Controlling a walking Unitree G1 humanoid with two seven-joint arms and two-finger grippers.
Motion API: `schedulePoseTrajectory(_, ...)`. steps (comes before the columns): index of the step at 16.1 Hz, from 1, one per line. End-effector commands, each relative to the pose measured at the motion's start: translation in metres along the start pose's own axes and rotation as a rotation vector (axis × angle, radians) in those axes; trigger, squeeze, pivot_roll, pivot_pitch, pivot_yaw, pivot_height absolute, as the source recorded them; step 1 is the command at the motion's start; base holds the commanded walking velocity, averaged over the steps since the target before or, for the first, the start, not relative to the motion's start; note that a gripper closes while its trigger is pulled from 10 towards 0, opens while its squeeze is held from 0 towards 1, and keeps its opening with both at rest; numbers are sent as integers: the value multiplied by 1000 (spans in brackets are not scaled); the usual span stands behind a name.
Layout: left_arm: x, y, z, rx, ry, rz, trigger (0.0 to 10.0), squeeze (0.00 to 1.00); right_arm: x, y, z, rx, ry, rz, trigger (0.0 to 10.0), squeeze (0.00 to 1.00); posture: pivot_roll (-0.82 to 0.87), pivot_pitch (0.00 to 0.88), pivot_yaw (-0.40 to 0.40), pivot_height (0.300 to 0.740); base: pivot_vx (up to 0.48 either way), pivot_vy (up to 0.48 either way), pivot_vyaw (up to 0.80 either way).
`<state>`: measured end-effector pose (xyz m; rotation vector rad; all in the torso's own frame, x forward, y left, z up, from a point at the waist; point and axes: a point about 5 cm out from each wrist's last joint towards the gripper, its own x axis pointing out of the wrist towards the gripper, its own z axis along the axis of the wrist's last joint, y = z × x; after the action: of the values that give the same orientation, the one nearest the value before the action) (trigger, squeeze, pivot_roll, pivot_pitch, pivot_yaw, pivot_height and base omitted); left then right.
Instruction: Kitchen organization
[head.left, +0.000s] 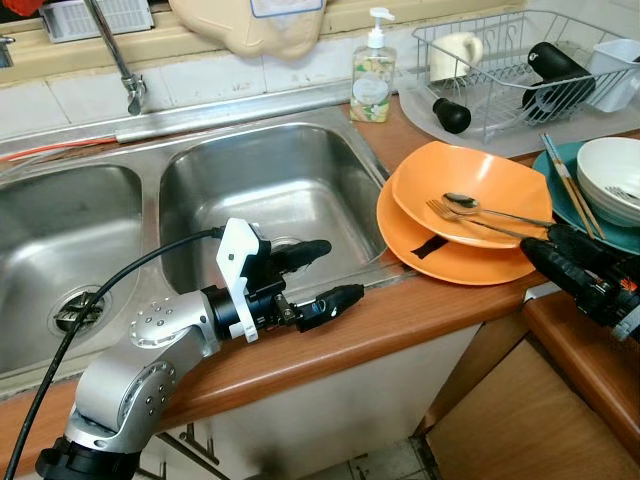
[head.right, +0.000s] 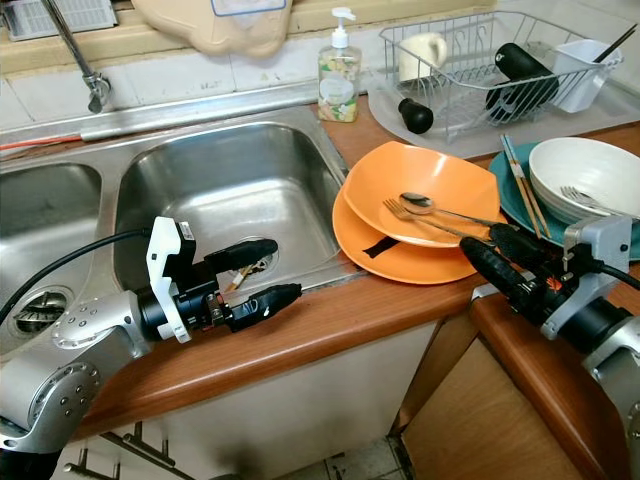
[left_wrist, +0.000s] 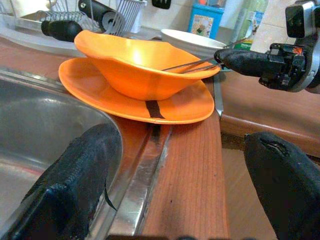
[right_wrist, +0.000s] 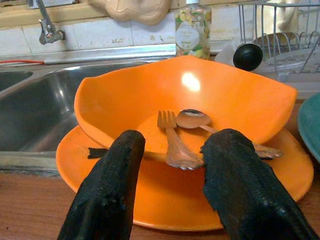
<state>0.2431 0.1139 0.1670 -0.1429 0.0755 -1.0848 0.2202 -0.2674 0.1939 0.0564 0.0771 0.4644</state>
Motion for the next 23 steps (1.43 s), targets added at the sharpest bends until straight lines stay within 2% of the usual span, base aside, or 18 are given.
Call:
schedulePoseTrajectory(1,0,0,1,14,14,8,10000,0,3,1,3,-4,-10,3,9569,0,-189,0,62,740,0,0,0)
schedulePoseTrajectory(2,0,0,1,13,11,12,10000,0,4,1,2,-1,0,-3,4471,0,-188,0,60,740,0,0,0)
schedulePoseTrajectory(6,0,0,3,6,-4,18,10000,0,6,-1,1,2,4,-13,196,0,-185,0,57,740,0,0,0)
schedulePoseTrajectory(10,1,1,4,5,-9,22,10000,0,7,-3,1,3,5,-21,0,0,-185,0,57,740,0,0,0)
schedulePoseTrajectory(15,3,4,8,35,-19,37,10000,0,8,-1,13,-9,-46,-12,0,0,-188,0,60,740,0,0,0)
schedulePoseTrajectory(18,6,6,21,128,-26,42,10000,0,14,11,39,-47,-130,61,0,0,-186,0,59,740,0,0,0)
schedulePoseTrajectory(23,13,7,28,233,-2,48,10000,0,23,23,53,-78,-168,115,0,0,-184,0,59,740,0,0,0)
